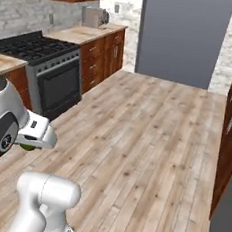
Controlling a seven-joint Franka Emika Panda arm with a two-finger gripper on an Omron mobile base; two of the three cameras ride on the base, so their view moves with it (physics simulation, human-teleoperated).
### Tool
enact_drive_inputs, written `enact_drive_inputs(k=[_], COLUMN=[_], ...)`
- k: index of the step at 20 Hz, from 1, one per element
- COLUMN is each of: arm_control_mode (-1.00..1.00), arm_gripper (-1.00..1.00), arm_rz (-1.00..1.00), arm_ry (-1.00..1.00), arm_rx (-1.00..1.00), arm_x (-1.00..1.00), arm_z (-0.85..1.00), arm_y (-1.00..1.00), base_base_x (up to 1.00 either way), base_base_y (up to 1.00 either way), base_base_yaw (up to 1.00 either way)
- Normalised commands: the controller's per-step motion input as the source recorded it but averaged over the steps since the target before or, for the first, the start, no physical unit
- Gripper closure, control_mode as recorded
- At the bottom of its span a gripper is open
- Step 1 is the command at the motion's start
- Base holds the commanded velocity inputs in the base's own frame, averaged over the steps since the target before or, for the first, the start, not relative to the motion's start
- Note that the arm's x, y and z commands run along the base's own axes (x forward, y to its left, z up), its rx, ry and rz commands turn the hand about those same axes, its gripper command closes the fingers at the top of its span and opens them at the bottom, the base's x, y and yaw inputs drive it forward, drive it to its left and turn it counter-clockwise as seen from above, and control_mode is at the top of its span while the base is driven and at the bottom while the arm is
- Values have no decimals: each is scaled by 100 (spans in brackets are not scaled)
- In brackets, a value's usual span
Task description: Grab the lime and lemon from the fridge, place them in the blender, close the lid, and turn on the blender to create a marinade.
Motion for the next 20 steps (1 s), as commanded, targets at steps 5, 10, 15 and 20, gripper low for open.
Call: enact_drive_inputs(k=[5, 10, 15, 20], arm_control_mode=[100, 100, 100, 100], arm_gripper=[100, 100, 100, 100], arm_rz=[0, 0, 0, 0], arm_ry=[0, 0, 0, 0], arm_rx=[0, 0, 0, 0], arm_x=[0, 0, 0, 0], arm_z=[0, 0, 0, 0], arm_y=[0, 0, 0, 0], base_base_x=[27, 91, 100, 100], base_base_y=[-2, 21, 54, 86], base_base_yaw=[-67, -56, -48, -43])
